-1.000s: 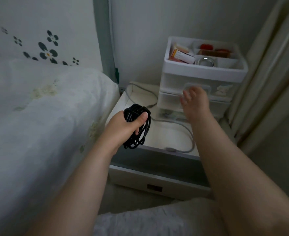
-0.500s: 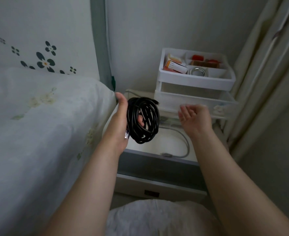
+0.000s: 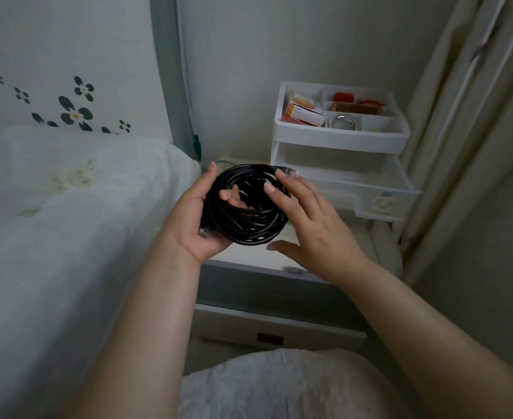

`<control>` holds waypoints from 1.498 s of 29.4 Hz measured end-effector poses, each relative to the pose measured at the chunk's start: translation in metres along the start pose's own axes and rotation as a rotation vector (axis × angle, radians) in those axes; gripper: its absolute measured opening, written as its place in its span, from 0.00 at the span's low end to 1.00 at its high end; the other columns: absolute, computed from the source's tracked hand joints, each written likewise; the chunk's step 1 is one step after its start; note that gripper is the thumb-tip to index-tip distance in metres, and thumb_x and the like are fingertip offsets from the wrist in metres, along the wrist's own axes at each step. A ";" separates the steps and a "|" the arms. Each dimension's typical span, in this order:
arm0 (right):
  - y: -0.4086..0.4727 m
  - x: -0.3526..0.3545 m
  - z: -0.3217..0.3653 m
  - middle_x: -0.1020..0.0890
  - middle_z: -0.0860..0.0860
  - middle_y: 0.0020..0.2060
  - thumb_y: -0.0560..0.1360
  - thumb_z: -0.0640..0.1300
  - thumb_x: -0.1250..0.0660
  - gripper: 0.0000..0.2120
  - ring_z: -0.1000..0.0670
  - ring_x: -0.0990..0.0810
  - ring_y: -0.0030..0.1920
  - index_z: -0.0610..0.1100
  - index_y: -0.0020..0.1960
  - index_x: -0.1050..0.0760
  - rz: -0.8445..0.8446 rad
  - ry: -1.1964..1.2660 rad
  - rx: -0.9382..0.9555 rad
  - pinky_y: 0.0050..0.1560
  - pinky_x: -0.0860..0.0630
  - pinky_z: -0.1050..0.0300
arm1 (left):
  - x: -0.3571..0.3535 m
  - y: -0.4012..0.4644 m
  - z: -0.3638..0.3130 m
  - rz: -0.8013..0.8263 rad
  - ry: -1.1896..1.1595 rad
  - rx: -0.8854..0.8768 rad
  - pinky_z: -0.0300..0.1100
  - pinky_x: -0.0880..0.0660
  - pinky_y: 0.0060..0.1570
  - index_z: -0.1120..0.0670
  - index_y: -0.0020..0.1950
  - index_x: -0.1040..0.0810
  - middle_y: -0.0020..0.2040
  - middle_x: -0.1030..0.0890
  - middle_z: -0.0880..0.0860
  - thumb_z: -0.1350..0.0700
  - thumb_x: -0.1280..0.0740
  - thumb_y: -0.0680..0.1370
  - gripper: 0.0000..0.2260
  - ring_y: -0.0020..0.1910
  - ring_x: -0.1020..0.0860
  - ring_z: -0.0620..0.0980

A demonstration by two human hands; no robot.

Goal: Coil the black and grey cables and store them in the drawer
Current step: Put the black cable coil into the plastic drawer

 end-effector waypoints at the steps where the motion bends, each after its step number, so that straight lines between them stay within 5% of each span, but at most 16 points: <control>1: 0.002 0.002 -0.001 0.42 0.46 0.74 0.73 0.53 0.31 0.37 0.44 0.44 0.75 0.48 0.75 0.47 -0.080 0.012 0.053 0.73 0.41 0.47 | -0.003 -0.002 0.003 0.026 -0.015 0.021 0.37 0.21 0.35 0.60 0.44 0.24 0.27 0.27 0.49 0.46 0.32 0.74 0.16 0.26 0.25 0.44; 3: 0.006 0.011 -0.002 0.38 0.44 0.72 0.76 0.49 0.32 0.30 0.42 0.40 0.74 0.44 0.72 0.42 -0.253 0.025 0.155 0.71 0.37 0.44 | -0.009 -0.006 0.008 0.078 -0.036 0.042 0.39 0.19 0.43 0.60 0.44 0.24 0.28 0.25 0.48 0.45 0.32 0.74 0.17 0.27 0.24 0.44; 5: 0.008 0.021 -0.002 0.34 0.43 0.69 0.76 0.46 0.31 0.26 0.41 0.35 0.72 0.41 0.69 0.38 -0.353 0.016 0.253 0.68 0.33 0.42 | -0.016 -0.009 0.011 0.129 -0.065 0.036 0.42 0.18 0.41 0.62 0.45 0.21 0.32 0.22 0.50 0.44 0.34 0.75 0.19 0.29 0.21 0.45; 7: 0.008 0.029 -0.002 0.30 0.43 0.66 0.76 0.46 0.30 0.25 0.40 0.32 0.69 0.40 0.67 0.36 -0.393 -0.015 0.318 0.67 0.31 0.43 | -0.022 -0.012 0.012 0.172 -0.090 0.018 0.44 0.19 0.38 0.65 0.53 0.20 0.39 0.18 0.54 0.44 0.35 0.76 0.23 0.32 0.18 0.48; 9: 0.007 0.033 -0.005 0.29 0.43 0.63 0.75 0.47 0.30 0.26 0.39 0.29 0.66 0.39 0.67 0.36 -0.401 -0.049 0.341 0.66 0.30 0.45 | -0.027 -0.015 0.014 0.235 -0.052 0.027 0.47 0.19 0.47 0.64 0.62 0.22 0.49 0.16 0.57 0.42 0.37 0.77 0.27 0.40 0.16 0.51; 12: 0.005 0.041 -0.014 0.31 0.42 0.61 0.74 0.49 0.30 0.30 0.39 0.30 0.64 0.38 0.68 0.38 -0.404 -0.068 0.250 0.66 0.30 0.49 | -0.029 -0.011 0.019 0.262 0.108 0.026 0.50 0.22 0.56 0.62 0.67 0.27 0.56 0.18 0.61 0.37 0.43 0.78 0.31 0.53 0.18 0.56; 14: 0.006 0.049 -0.026 0.33 0.42 0.61 0.75 0.49 0.32 0.30 0.40 0.32 0.63 0.39 0.70 0.41 -0.412 -0.088 0.115 0.66 0.32 0.53 | -0.018 -0.001 0.018 0.092 0.244 -0.008 0.49 0.23 0.55 0.61 0.62 0.25 0.55 0.17 0.60 0.34 0.47 0.78 0.32 0.53 0.17 0.56; 19: 0.024 0.063 -0.070 0.26 0.42 0.62 0.72 0.47 0.31 0.34 0.41 0.29 0.62 0.44 0.74 0.41 -0.171 -0.209 -0.203 0.49 0.23 0.46 | 0.002 0.011 0.011 -0.170 0.661 -0.185 0.45 0.27 0.58 0.57 0.57 0.25 0.53 0.16 0.53 0.39 0.49 0.81 0.25 0.57 0.20 0.50; 25: 0.041 0.041 -0.120 0.28 0.49 0.67 0.74 0.48 0.31 0.27 0.43 0.33 0.66 0.53 0.70 0.36 0.284 -0.263 -0.347 0.57 0.27 0.44 | 0.001 0.018 0.013 -0.359 0.988 -0.378 0.47 0.30 0.64 0.54 0.56 0.24 0.53 0.20 0.48 0.43 0.44 0.81 0.18 0.56 0.23 0.46; 29: 0.047 0.032 -0.120 0.27 0.50 0.66 0.77 0.55 0.38 0.21 0.45 0.31 0.65 0.52 0.68 0.31 0.335 -0.126 -0.368 0.61 0.30 0.47 | 0.004 0.018 0.010 -0.398 0.967 -0.433 0.45 0.27 0.55 0.48 0.45 0.25 0.47 0.21 0.49 0.43 0.42 0.81 0.13 0.51 0.23 0.47; 32: 0.042 0.025 -0.105 0.25 0.50 0.65 0.75 0.62 0.40 0.26 0.46 0.29 0.64 0.52 0.70 0.33 0.422 -0.118 -0.349 0.61 0.29 0.48 | 0.007 0.021 0.007 -0.398 0.952 -0.441 0.45 0.28 0.57 0.47 0.45 0.25 0.48 0.21 0.47 0.43 0.42 0.81 0.11 0.54 0.23 0.47; 38: 0.039 0.016 -0.105 0.24 0.45 0.65 0.78 0.53 0.39 0.22 0.45 0.29 0.66 0.43 0.68 0.31 0.323 -0.275 -0.344 0.67 0.38 0.53 | 0.007 0.020 0.005 -0.403 0.920 -0.466 0.47 0.30 0.65 0.46 0.47 0.26 0.52 0.21 0.46 0.46 0.42 0.81 0.08 0.58 0.23 0.45; 44: 0.053 0.004 -0.136 0.30 0.44 0.67 0.77 0.51 0.36 0.20 0.40 0.31 0.64 0.44 0.65 0.26 0.304 -0.265 -0.458 0.66 0.35 0.46 | 0.007 0.018 0.010 -0.339 0.942 -0.416 0.43 0.29 0.62 0.50 0.52 0.25 0.56 0.20 0.48 0.46 0.43 0.82 0.11 0.58 0.23 0.46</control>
Point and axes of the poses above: each hand's wrist, its own y-axis towards the middle knuckle, its own x-axis out of the back of the hand, z = x × y, the point moved 4 cm from there along y, towards the middle knuckle
